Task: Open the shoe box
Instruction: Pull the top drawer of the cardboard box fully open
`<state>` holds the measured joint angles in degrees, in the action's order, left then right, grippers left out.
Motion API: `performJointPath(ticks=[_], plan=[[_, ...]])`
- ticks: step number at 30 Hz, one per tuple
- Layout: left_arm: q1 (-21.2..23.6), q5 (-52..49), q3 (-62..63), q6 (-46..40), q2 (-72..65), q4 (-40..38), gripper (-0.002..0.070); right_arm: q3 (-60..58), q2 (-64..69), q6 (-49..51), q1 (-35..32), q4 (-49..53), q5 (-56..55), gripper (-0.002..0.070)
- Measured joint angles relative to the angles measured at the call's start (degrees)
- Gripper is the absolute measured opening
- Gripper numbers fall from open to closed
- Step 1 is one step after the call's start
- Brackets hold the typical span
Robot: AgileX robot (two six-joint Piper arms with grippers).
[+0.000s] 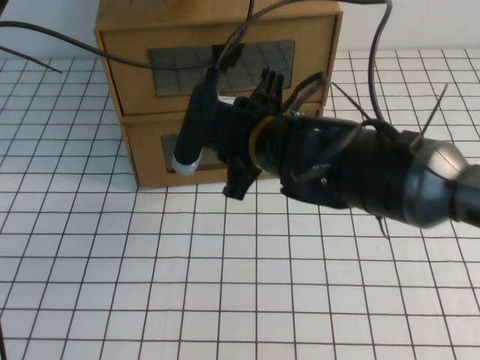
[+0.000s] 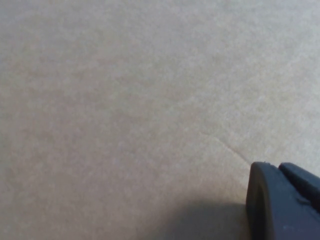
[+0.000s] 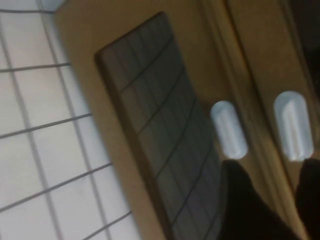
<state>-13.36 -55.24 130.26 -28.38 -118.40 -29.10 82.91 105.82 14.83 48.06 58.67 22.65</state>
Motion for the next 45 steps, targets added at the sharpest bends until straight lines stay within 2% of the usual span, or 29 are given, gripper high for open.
performJointPath(ticks=[12,28,35,41,45], plan=[[0.0,-0.3,0.09,-0.92,0.0,0.04,-0.0002,10.16,9.25,0.0,-1.77,8.5,0.14,0.0229],[0.0,-0.43,0.12,-1.32,0.0,0.13,-0.0002,11.79,11.06,0.0,-2.77,11.15,-0.67,0.0193],[0.0,-0.43,0.12,-1.32,0.0,0.26,-0.0002,11.79,11.5,0.0,-2.86,17.55,-0.3,0.0095],[0.0,-0.43,0.12,-1.32,0.0,0.26,-0.0002,11.79,11.77,0.0,-2.76,21.19,0.84,0.0069],[0.0,-0.67,0.12,-1.32,0.0,0.26,-0.0002,11.79,11.86,0.0,-2.57,21.84,2.27,0.002]])
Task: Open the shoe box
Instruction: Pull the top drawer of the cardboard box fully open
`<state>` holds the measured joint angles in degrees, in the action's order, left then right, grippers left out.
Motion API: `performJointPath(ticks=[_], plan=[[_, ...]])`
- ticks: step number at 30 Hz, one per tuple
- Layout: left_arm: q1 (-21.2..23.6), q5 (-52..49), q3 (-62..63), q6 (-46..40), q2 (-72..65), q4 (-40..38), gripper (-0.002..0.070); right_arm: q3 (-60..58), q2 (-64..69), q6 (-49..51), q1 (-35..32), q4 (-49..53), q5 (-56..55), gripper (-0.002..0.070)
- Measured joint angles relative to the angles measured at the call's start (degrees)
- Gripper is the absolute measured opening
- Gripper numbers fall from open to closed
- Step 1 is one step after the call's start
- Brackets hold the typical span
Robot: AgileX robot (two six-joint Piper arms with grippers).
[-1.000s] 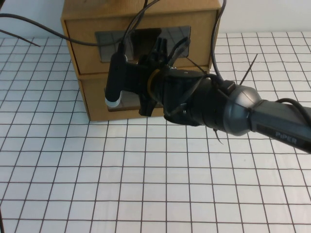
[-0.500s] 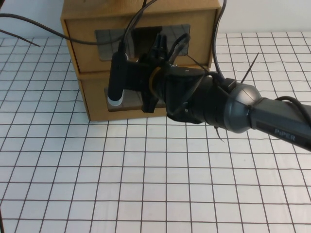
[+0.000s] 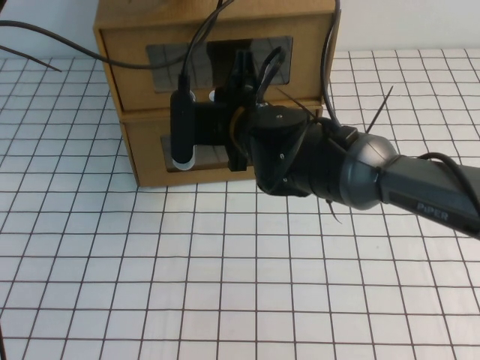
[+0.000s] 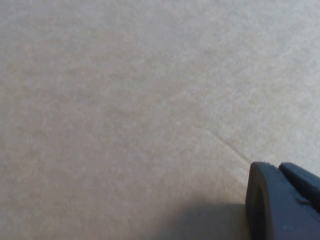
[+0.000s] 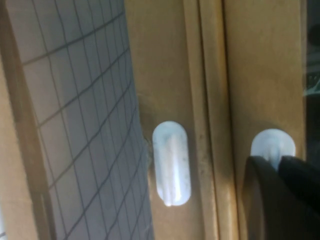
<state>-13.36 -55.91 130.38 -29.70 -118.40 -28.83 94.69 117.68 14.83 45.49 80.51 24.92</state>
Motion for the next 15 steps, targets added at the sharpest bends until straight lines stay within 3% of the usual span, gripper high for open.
performJointPath(ticks=[15], plan=[[0.0,-2.03,0.09,1.98,0.0,-0.86,-0.0002,-6.26,-4.28,1.8,3.93,0.74,6.17,0.001]])
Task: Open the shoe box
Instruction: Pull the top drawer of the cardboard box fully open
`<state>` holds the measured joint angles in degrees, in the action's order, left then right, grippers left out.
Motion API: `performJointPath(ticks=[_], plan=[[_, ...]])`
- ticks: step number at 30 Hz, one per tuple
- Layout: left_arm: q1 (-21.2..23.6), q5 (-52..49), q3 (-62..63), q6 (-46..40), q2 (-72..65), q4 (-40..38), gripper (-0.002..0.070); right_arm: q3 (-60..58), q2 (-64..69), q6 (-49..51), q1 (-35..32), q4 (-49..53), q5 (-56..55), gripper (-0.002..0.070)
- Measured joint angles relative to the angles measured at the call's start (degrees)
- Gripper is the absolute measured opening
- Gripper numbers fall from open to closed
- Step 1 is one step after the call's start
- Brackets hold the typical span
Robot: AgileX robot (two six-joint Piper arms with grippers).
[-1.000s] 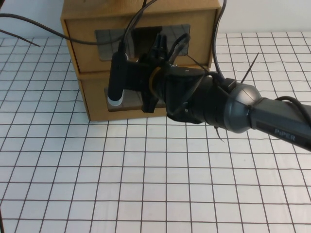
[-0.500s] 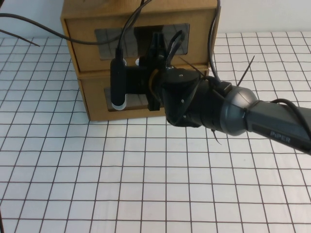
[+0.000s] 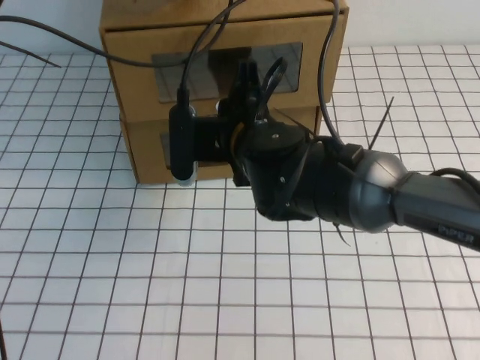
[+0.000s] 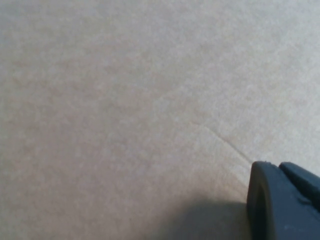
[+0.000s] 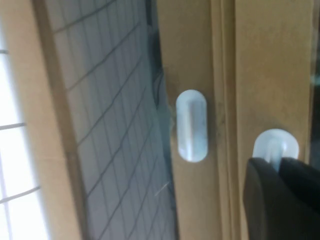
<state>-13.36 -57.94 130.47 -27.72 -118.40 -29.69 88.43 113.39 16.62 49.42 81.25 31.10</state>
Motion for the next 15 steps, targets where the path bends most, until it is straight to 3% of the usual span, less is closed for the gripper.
performJointPath(ticks=[15], plan=[[0.0,-0.18,0.0,1.01,0.0,-0.11,-0.0002,-17.97,-13.33,10.15,8.53,0.49,3.95,0.0008]])
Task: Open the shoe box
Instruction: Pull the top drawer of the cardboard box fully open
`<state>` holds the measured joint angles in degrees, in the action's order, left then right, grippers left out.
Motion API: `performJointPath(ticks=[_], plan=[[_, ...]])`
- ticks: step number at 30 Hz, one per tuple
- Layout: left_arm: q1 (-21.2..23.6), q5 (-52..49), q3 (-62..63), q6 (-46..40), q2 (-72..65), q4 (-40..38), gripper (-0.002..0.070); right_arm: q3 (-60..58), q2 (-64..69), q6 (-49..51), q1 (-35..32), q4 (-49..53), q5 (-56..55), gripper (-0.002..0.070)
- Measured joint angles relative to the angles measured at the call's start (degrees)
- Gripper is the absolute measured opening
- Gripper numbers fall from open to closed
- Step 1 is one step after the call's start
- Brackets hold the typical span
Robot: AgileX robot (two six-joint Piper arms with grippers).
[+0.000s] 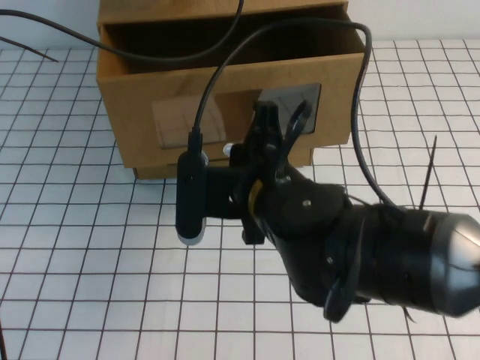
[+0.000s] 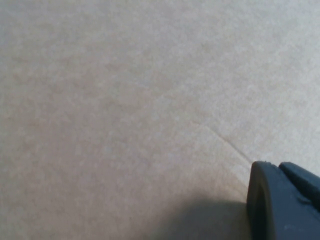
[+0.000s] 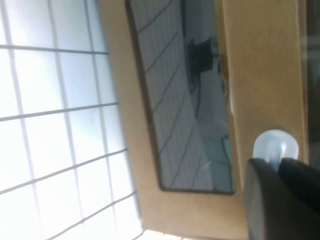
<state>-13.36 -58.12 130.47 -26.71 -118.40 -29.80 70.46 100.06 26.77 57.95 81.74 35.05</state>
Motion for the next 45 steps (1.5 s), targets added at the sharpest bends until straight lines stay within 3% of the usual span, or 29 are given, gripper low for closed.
performJointPath(ticks=[21,28,33,38,45], plan=[[0.0,-0.1,0.0,0.61,0.0,0.0,-0.0002,-12.13,-6.28,12.62,14.05,-2.5,10.96,0.0015],[0.0,-0.87,0.0,0.61,0.61,0.0,-0.0002,-12.22,-8.9,13.68,14.17,-5.89,11.92,0.0154],[0.0,-3.22,-0.11,0.76,2.15,0.51,-0.0002,-12.22,-9.52,13.68,14.17,-6.8,13.02,0.0188],[0.0,-5.65,-0.32,0.86,4.65,0.71,-0.0002,-12.22,-10.76,13.68,16.04,-10.28,15.54,0.0147],[-0.11,-8.99,-0.41,0.18,11.42,-0.45,-0.0002,-12.22,-18.79,17.04,20.02,-15.34,21.58,0.0013]])
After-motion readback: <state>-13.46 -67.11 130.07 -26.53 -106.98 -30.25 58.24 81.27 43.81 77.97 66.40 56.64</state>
